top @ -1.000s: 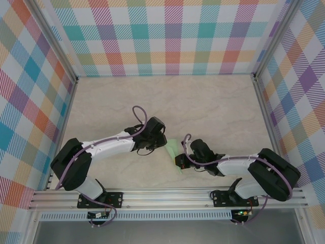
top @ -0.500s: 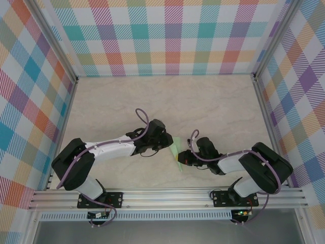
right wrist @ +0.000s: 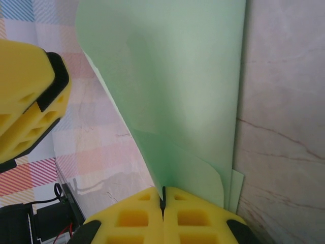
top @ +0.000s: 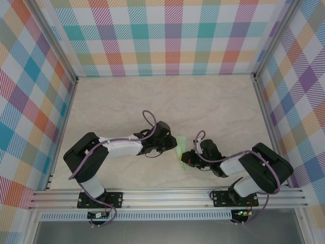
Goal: Fold a paper plane with a square sheet of paper (pick it up from the middle)
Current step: Fold the wing for the fifth time at the center of the table.
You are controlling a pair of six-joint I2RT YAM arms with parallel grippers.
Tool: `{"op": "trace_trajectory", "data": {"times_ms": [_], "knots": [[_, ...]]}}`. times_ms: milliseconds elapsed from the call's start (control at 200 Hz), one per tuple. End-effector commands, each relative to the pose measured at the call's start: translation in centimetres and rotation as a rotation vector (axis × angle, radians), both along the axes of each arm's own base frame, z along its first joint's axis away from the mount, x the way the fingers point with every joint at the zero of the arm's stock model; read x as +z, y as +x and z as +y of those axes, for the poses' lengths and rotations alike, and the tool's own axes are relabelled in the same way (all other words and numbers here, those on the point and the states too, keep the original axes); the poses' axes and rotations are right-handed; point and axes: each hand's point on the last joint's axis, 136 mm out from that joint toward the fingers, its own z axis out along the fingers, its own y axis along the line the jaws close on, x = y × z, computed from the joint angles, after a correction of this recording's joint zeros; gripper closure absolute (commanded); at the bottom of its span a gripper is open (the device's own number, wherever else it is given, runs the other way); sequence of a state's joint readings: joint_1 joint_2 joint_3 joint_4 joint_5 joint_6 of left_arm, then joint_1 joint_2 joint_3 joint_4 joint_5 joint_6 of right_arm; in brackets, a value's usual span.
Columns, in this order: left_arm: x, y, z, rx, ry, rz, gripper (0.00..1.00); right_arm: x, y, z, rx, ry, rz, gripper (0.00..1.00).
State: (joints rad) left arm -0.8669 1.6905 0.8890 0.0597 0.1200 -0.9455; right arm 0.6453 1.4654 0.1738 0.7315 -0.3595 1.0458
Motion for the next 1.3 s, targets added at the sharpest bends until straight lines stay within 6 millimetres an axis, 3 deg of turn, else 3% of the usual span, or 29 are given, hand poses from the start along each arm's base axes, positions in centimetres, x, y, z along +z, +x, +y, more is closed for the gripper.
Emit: {"op": "trace_trajectory", "data": {"times_ms": [0, 320, 610, 710, 805, 1040, 1295], "knots": [[1.5, 0.5, -1.5, -0.030, -0.036, -0.044, 0.81, 0.7, 0.4, 0.2, -0.016, 0.037, 0.000, 1.00], [3.1, 1.1, 4.6, 0.171, 0.097, -0.111, 0.74, 4.4, 0.3, 3.2, 0.172, 0.106, -0.098, 0.99], [4.8, 0.6, 10.4, 0.309, 0.160, -0.144, 0.69, 4.4, 0.4, 8.4, 0.313, 0.161, -0.092, 0.99], [5.1, 0.3, 11.7, 0.337, 0.156, -0.159, 0.68, 3.9, 0.7, 9.0, 0.314, 0.165, -0.078, 1.00], [5.0, 0.0, 11.9, 0.326, 0.133, -0.157, 0.66, 3.1, 0.9, 8.9, 0.292, 0.162, -0.057, 1.00], [4.1, -0.1, 9.0, 0.200, 0.094, -0.126, 0.68, 1.8, 1.3, 8.2, 0.232, 0.196, -0.003, 1.00], [2.6, 1.0, 7.6, 0.185, 0.084, -0.065, 0.65, 0.2, 1.6, 6.6, 0.149, 0.162, 0.056, 1.00]]}}
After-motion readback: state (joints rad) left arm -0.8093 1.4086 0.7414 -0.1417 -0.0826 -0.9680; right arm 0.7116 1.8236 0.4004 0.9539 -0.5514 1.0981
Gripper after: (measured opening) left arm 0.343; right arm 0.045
